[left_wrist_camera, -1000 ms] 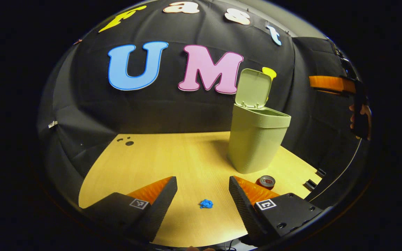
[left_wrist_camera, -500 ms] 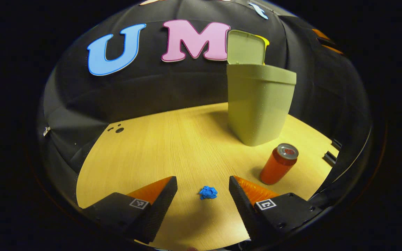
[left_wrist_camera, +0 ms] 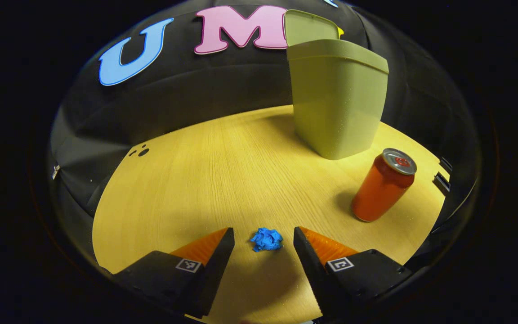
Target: Press the lid of the desktop garbage bin to open it, pick up the crumpled paper on the desktop and throw it into the bin, then pick up the pop can on the desktop and drop it into the bin, and finally close the garbage bin lid.
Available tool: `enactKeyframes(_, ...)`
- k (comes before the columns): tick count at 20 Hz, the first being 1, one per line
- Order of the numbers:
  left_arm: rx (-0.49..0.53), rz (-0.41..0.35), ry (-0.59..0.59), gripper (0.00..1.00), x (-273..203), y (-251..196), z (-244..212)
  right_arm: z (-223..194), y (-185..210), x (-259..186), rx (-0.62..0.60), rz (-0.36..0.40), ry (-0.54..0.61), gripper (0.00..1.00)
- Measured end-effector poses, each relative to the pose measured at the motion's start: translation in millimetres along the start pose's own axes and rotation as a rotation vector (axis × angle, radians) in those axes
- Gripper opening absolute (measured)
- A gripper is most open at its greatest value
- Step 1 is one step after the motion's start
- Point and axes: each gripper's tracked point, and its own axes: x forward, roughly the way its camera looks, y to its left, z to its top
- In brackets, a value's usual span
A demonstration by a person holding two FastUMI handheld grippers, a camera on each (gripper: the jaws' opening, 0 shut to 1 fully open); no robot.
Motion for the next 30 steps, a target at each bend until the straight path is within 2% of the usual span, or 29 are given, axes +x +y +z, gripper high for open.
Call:
enactKeyframes(3,-0.016,-0.007,0.035,0.82,10,-1,-7,-2,-11,-1,0.014,-0.016,0.01,0.87)
enactKeyframes(9,-0.034,-0.037,0.098,0.63,23,-5,-20,-7,-23,-1,0.019,-0.031,0.023,0.87)
enactKeyframes(10,-0.038,-0.041,0.1,0.52,24,-6,-20,-6,-23,-1,0.021,-0.031,0.024,0.87)
enactKeyframes(13,-0.047,-0.047,0.096,0.38,22,-6,-18,-8,-24,1,0.027,-0.032,0.028,0.87)
enactKeyframes(14,-0.044,-0.047,0.093,0.36,21,-6,-19,-9,-24,2,0.027,-0.03,0.03,0.87)
enactKeyframes(16,-0.04,-0.046,0.085,0.4,17,-6,-15,-12,-22,3,0.028,-0.026,0.035,0.87)
enactKeyframes(17,-0.04,-0.051,0.073,0.35,14,-5,-10,-14,-20,3,0.029,-0.022,0.038,0.87)
enactKeyframes(18,-0.042,-0.059,0.06,0.39,11,-6,-5,-15,-19,3,0.029,-0.021,0.039,0.87)
enactKeyframes(19,-0.042,-0.066,0.046,0.35,7,-6,2,-17,-18,5,0.029,-0.02,0.041,0.87)
enactKeyframes(21,-0.042,-0.072,0.013,0.35,-2,-3,16,-20,-13,6,0.028,-0.011,0.042,0.87)
enactKeyframes(22,-0.041,-0.075,-0.008,0.39,-7,-3,27,-23,-9,6,0.029,-0.004,0.045,0.88)
enactKeyframes(23,-0.04,-0.077,-0.027,0.35,-12,-1,36,-26,-7,7,0.031,0.0,0.046,0.88)
enactKeyframes(25,-0.031,-0.084,-0.08,0.43,-26,0,63,-30,1,9,0.044,0.015,0.045,0.87)
enactKeyframes(26,-0.026,-0.091,-0.109,0.35,-33,-1,79,-33,4,9,0.053,0.019,0.049,0.87)
enactKeyframes(30,-0.001,-0.108,-0.262,0.39,-65,-5,152,-47,13,9,0.071,0.031,0.078,0.87)
